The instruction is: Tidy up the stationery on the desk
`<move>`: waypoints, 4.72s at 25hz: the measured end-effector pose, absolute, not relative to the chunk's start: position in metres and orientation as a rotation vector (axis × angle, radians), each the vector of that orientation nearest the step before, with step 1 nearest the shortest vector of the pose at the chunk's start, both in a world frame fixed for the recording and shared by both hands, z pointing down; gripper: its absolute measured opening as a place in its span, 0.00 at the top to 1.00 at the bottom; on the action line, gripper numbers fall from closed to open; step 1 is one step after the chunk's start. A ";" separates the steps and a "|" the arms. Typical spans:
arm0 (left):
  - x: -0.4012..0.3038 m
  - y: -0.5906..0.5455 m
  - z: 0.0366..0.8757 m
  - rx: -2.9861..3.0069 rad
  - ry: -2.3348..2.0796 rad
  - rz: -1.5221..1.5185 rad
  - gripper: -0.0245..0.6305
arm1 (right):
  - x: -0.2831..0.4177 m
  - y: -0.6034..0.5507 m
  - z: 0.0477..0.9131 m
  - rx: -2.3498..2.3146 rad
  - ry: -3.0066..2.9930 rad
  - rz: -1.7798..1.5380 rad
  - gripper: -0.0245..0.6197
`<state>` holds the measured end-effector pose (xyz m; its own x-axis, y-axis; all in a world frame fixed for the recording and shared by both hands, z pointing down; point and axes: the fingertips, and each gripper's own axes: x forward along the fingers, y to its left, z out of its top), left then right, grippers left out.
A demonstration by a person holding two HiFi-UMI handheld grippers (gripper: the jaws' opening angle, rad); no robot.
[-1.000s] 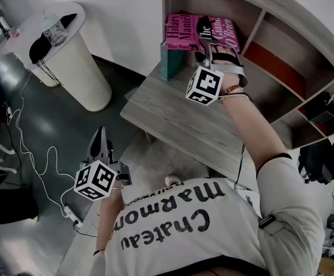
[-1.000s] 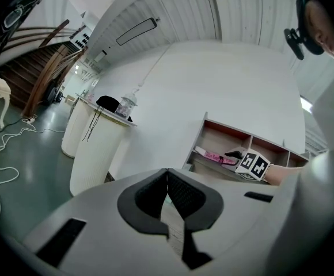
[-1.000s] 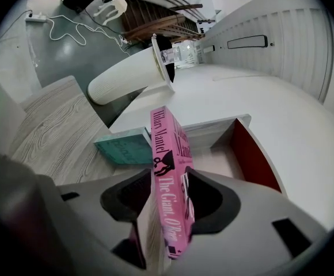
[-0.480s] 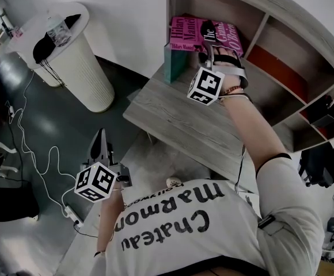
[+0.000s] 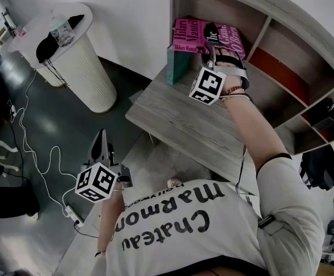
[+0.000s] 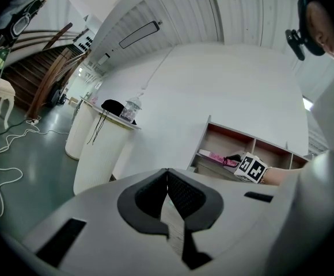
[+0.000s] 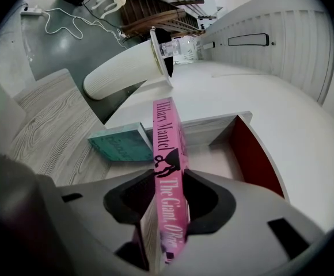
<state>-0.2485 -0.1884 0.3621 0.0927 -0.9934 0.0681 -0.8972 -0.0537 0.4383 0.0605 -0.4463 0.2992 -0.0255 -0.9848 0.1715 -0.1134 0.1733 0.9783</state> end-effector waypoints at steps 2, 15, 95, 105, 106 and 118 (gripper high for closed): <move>-0.250 -0.187 0.362 2.007 -1.864 -0.360 0.94 | 0.060 -0.446 0.299 1.163 -1.388 -1.038 0.70; -0.263 -0.168 0.357 1.982 -1.894 -0.376 0.94 | 0.051 -0.432 0.279 1.230 -1.489 -1.021 0.72; -0.321 -0.290 0.412 2.109 -1.664 -0.058 0.94 | 0.017 -0.430 0.384 2.182 -2.228 -0.290 0.73; -0.335 -0.318 0.431 2.140 -1.665 0.010 0.94 | 0.016 -0.455 0.397 2.350 -2.241 -0.338 0.73; -0.336 -0.319 0.434 2.141 -1.665 0.014 0.94 | 0.015 -0.457 0.400 2.357 -2.244 -0.336 0.73; -0.343 -0.320 0.451 2.115 -1.650 0.102 0.94 | 0.003 -0.469 0.432 2.390 -2.260 -0.212 0.74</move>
